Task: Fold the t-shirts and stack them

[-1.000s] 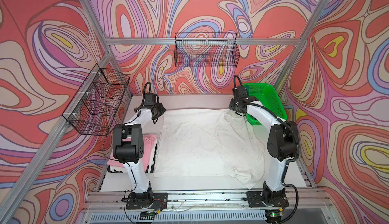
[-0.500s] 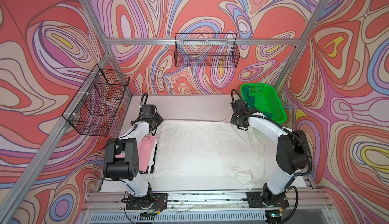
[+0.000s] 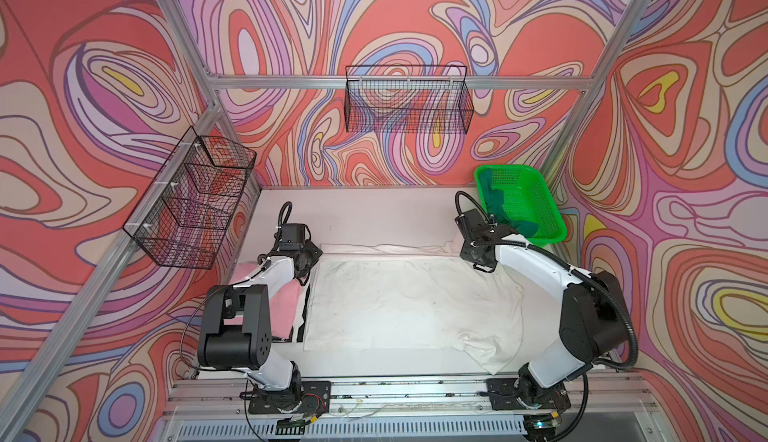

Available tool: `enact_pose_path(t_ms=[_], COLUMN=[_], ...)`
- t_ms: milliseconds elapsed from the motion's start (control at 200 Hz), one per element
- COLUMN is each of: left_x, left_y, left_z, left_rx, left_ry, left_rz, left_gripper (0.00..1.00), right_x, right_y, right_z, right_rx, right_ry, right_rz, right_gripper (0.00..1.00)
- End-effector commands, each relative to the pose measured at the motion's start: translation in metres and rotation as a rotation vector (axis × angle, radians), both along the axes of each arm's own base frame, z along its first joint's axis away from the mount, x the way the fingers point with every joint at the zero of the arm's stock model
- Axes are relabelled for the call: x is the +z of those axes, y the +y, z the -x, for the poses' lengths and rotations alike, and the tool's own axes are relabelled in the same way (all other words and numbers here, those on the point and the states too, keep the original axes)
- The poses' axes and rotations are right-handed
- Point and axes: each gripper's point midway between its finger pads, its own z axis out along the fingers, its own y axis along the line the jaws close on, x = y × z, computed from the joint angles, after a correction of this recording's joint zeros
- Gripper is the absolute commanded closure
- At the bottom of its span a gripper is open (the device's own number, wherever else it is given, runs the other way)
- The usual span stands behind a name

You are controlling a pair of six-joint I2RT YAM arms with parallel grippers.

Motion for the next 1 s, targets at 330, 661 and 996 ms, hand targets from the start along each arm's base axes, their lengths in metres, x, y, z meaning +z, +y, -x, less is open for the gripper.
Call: enact_pose_path(t_ms=[330,661,996], left_x=[-0.018,-0.021,-0.029], left_y=[-0.001,-0.002,0.000], left_z=[0.021,0.034,0.048], left_rx=[0.044,0.071,0.101], left_ry=[0.076,0.097,0.134], left_rz=[-0.015,-0.007,0.003], left_gripper=[1.00,1.00,1.00], right_x=[-0.026,-0.036,-0.048], right_y=[-0.005,-0.004,0.001], right_z=[0.049,0.067,0.075], right_rx=[-0.114,-0.157,-0.183], right_ry=[0.060,0.083,0.106], right_rz=[-0.062,-0.091,-0.118], right_gripper=[1.00,1.00,1.00])
